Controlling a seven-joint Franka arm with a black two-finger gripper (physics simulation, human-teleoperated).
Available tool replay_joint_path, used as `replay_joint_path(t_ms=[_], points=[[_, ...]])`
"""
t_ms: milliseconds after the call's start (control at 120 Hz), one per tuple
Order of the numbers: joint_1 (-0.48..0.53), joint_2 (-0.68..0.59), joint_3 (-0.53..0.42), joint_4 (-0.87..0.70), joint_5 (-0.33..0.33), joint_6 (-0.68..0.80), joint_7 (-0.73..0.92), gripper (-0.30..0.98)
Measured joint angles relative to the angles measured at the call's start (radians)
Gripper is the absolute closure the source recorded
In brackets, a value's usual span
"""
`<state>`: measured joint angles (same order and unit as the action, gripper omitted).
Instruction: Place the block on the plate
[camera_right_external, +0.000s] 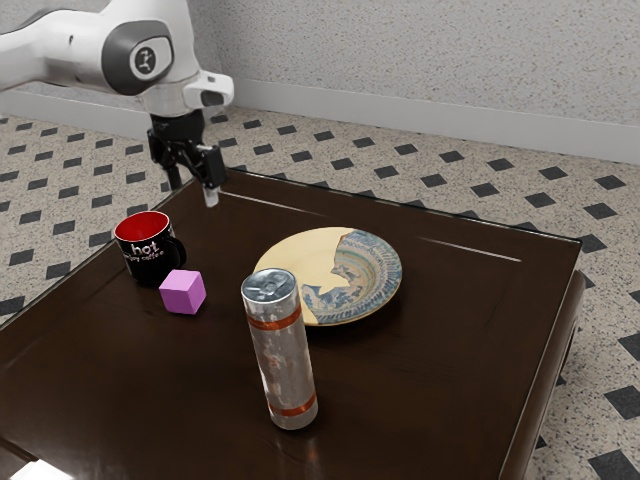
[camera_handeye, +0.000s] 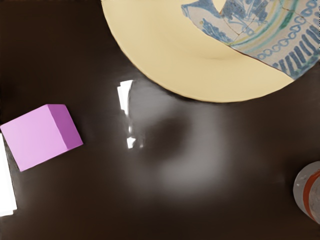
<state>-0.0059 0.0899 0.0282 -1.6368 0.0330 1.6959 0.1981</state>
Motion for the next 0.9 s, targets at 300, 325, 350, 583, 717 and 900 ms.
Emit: replay_joint_path(t_ms=[300,325,350,583,717,900], points=[[0.098,0.082,0.074,-0.187,-0.012,0.148,0.011,0.0],[0.106,0.105,0.083,-0.191,-0.013,0.172,0.008,0.0],[0.114,0.13,0.09,-0.192,-0.014,0.198,0.004,0.0],[0.119,0.3,0.126,-0.194,-0.049,0.423,-0.111,0.0],[0.105,0.33,0.14,-0.189,-0.064,0.485,-0.219,0.0],[0.104,0.362,0.142,-0.184,-0.069,0.54,-0.335,0.0]])
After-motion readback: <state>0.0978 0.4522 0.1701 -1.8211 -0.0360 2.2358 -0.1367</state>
